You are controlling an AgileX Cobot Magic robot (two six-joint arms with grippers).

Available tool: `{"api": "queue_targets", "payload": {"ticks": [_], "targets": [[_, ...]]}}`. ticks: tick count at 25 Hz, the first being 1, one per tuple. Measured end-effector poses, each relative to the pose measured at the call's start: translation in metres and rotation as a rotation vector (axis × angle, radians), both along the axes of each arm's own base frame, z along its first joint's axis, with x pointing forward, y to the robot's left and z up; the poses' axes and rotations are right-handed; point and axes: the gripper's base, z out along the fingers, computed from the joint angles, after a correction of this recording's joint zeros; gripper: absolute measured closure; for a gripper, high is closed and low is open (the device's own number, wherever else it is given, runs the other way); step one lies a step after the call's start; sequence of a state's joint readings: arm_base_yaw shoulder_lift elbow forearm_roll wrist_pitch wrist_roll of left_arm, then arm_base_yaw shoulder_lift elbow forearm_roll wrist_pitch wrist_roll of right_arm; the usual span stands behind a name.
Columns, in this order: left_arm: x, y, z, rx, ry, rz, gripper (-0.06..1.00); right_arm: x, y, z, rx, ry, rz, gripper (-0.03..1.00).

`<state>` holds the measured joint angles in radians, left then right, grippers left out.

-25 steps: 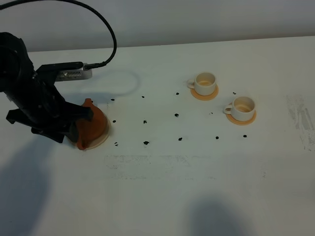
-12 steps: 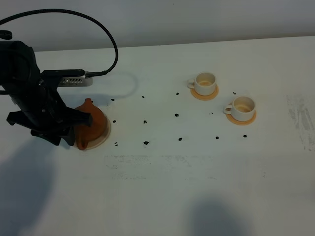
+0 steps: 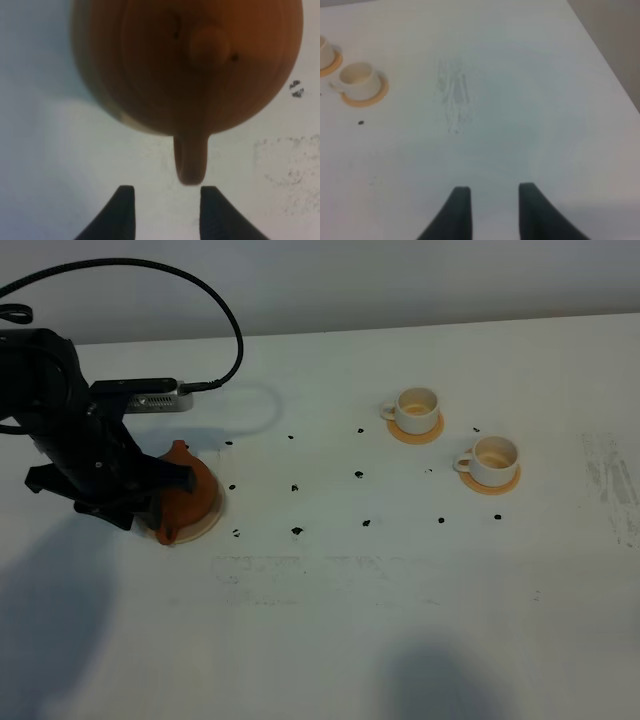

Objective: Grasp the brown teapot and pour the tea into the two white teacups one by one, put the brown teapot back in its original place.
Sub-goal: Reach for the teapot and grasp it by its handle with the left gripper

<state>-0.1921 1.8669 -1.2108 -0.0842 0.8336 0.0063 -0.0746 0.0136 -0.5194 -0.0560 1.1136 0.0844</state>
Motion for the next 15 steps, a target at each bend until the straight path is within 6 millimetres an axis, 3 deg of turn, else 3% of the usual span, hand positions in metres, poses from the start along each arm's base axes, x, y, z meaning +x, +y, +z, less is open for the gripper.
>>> {"api": "queue_targets", "payload": {"ticks": [15], "targets": [[0.0053,-0.0029,-0.0114,-0.005,-0.014,-0.015,0.64,0.0000,0.0000,0.0000,0.000,0.000,0.000,0.74]]}}
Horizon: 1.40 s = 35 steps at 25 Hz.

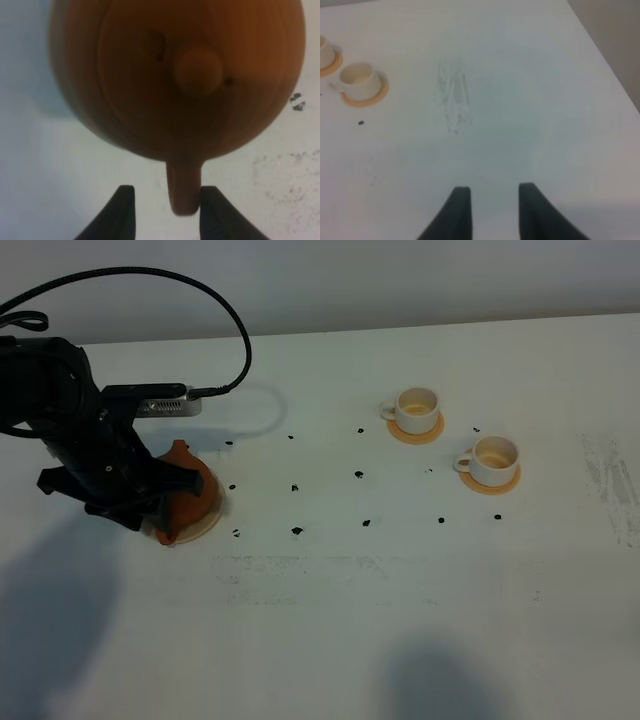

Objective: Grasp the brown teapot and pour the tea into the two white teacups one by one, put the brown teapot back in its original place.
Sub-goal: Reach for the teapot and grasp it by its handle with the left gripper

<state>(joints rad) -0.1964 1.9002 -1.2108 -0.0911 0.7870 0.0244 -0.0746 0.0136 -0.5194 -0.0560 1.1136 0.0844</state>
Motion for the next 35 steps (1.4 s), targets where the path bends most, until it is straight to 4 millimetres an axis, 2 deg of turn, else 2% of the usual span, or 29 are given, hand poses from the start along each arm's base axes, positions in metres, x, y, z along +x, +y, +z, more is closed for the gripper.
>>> {"api": "queue_targets", "payload": {"ticks": [35], "targets": [[0.0020,-0.0045,-0.0025,-0.009,-0.019,-0.002,0.64,0.0000,0.0000,0.0000,0.000,0.000,0.000,0.74]]}}
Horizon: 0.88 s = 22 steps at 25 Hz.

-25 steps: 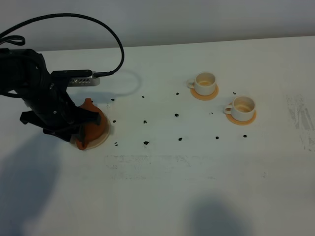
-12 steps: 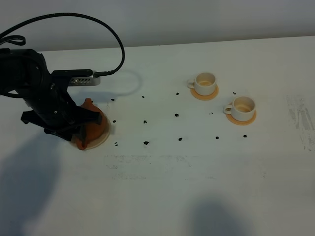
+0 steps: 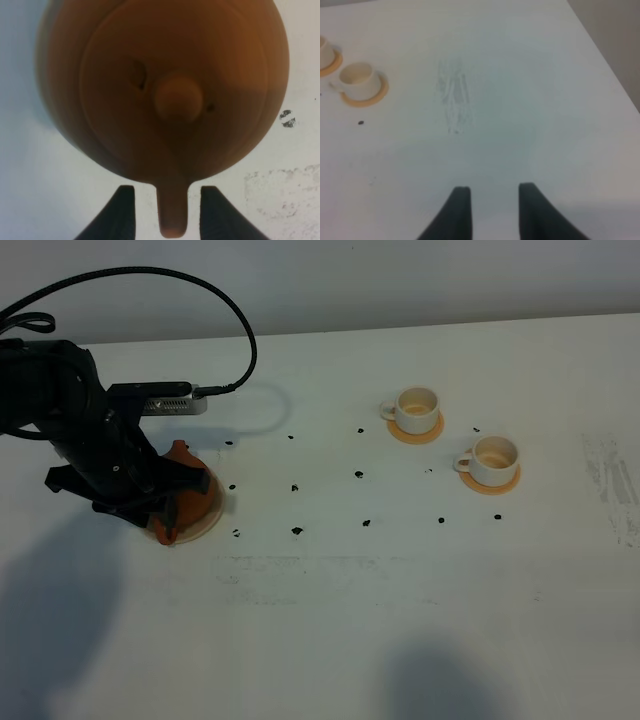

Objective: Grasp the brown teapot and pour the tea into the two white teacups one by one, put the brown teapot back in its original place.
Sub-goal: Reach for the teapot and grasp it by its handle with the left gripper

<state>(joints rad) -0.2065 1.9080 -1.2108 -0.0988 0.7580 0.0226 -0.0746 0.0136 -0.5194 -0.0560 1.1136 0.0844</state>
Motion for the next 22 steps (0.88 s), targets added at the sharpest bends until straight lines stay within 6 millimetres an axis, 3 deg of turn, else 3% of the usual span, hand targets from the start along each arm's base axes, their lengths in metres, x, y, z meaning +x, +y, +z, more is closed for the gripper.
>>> {"api": "queue_targets", "payload": {"ticks": [22], "targets": [[0.0005,0.0000,-0.0030,0.001,0.007,0.016,0.64,0.0000,0.0000,0.0000,0.000,0.000,0.000,0.74]]}}
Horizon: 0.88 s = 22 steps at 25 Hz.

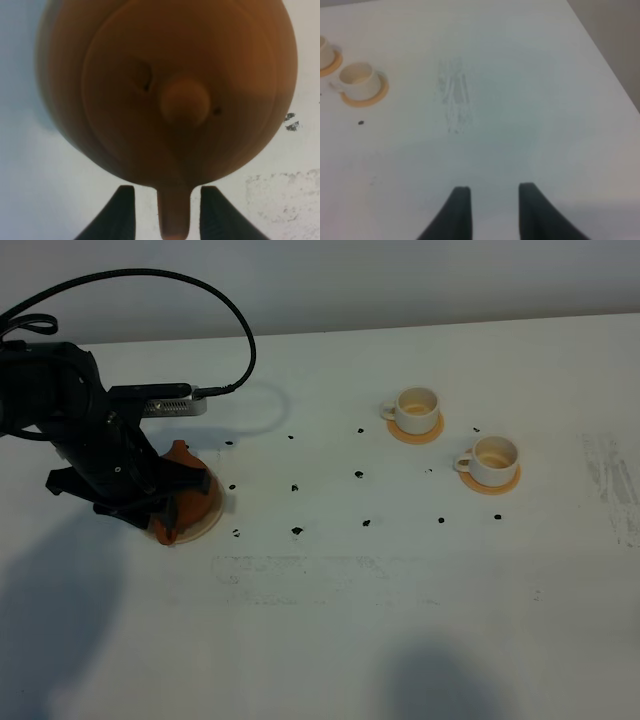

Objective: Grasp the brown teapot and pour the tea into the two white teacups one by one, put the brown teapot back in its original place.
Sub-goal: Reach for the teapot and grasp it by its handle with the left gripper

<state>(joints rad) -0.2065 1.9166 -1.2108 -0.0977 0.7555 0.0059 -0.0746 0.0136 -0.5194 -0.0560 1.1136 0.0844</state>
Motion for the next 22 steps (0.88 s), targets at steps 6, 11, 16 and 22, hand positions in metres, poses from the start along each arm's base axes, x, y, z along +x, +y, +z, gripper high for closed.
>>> {"api": "queue_targets", "payload": {"ticks": [6,11,16,22], "targets": [[0.000,0.000,-0.005,0.003,0.022,-0.008,0.85,0.000,0.000,0.000,0.000,0.000,0.000,0.74],[-0.001,0.000,-0.011,0.010,0.053,-0.041,0.85,0.000,0.000,0.000,0.000,0.000,0.000,0.74],[-0.002,0.001,-0.011,0.019,0.053,-0.058,0.85,0.000,0.000,0.000,0.000,0.000,0.000,0.74],[-0.001,0.002,-0.006,0.031,0.026,-0.134,0.85,0.000,0.000,0.000,0.000,0.000,0.000,0.74]]}}
